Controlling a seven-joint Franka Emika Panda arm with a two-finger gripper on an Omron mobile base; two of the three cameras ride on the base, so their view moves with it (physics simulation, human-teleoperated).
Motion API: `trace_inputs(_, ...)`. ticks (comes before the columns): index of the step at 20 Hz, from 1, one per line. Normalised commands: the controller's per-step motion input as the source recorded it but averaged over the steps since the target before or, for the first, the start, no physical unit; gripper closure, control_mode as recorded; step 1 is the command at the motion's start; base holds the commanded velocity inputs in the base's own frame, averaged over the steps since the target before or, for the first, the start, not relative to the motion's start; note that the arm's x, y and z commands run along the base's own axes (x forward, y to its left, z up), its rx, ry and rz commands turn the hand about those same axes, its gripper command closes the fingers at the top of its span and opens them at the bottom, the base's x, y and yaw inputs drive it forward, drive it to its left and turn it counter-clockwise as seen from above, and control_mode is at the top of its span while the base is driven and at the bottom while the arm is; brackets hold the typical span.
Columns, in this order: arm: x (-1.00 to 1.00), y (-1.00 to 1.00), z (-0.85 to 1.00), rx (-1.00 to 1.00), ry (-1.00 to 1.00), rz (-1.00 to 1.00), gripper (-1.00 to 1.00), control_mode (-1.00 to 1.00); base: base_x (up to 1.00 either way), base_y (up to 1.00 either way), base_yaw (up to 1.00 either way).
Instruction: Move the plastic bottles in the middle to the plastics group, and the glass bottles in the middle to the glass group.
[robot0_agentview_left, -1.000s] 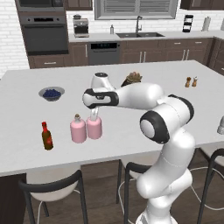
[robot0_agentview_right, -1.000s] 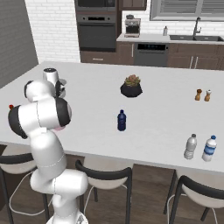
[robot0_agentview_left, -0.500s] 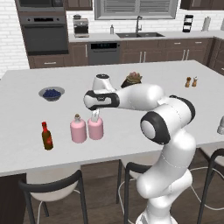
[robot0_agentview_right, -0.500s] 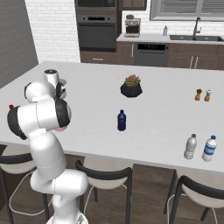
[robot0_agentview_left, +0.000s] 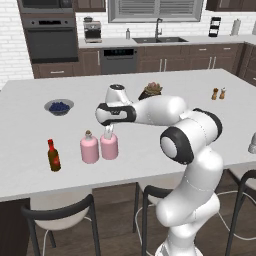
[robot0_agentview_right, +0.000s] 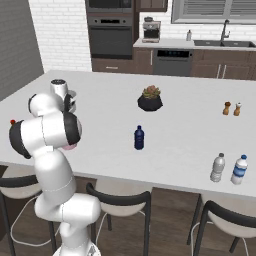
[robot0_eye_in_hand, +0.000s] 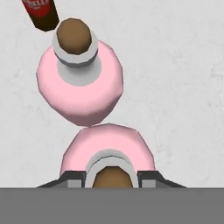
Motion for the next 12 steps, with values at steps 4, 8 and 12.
trace_inputs(4, 0.0, 0.0, -0.11, 0.02, -0.01, 0.0, 1.0, -1.0, 0.0, 0.0, 0.0)
trace_inputs(8, 0.0, 0.0, -0.02, 0.02, 0.0, 0.0, 1.0, -1.0, 0.0, 0.0, 0.0)
trace_inputs(12, 0.0, 0.0, 0.0, 0.0, 0.0, 0.0, -1.0, -1.0, 0.0, 0.0, 0.0)
